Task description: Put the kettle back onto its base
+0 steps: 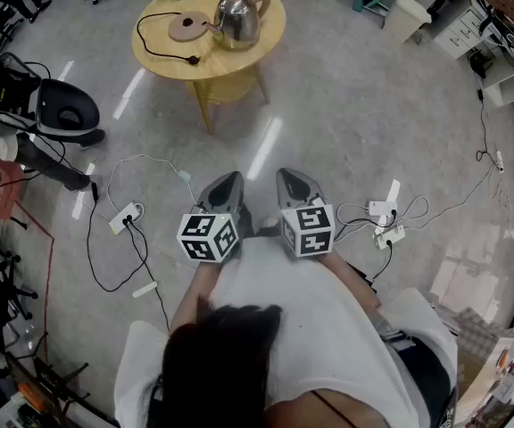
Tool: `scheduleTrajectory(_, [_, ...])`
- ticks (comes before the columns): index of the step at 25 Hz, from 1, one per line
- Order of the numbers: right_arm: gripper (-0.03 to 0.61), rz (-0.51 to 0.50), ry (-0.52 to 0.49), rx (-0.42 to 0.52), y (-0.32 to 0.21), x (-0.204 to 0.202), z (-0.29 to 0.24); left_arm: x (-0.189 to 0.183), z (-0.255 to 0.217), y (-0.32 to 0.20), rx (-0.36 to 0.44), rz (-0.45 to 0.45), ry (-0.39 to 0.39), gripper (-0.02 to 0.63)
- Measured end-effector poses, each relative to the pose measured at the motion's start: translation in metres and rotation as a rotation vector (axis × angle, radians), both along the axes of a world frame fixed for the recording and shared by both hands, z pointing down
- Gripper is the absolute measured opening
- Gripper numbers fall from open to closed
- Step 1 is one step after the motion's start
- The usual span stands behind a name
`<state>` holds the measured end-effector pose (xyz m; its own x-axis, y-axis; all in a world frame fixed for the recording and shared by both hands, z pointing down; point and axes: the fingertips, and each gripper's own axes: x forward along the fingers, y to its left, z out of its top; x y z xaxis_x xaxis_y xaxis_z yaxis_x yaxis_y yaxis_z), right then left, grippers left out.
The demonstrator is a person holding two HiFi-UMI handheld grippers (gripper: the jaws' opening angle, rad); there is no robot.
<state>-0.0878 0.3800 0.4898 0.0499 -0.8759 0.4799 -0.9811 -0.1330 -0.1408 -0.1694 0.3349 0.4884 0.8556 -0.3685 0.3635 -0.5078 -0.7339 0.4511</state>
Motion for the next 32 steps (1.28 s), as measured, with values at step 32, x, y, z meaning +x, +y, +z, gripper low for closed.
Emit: scheduleTrajectory(32, [0.029, 0.202, -0.063, -0.012, -0.148, 0.050, 0.011, 0.049, -0.003, -0.174, 0.001, 0.093, 0.013, 0.027])
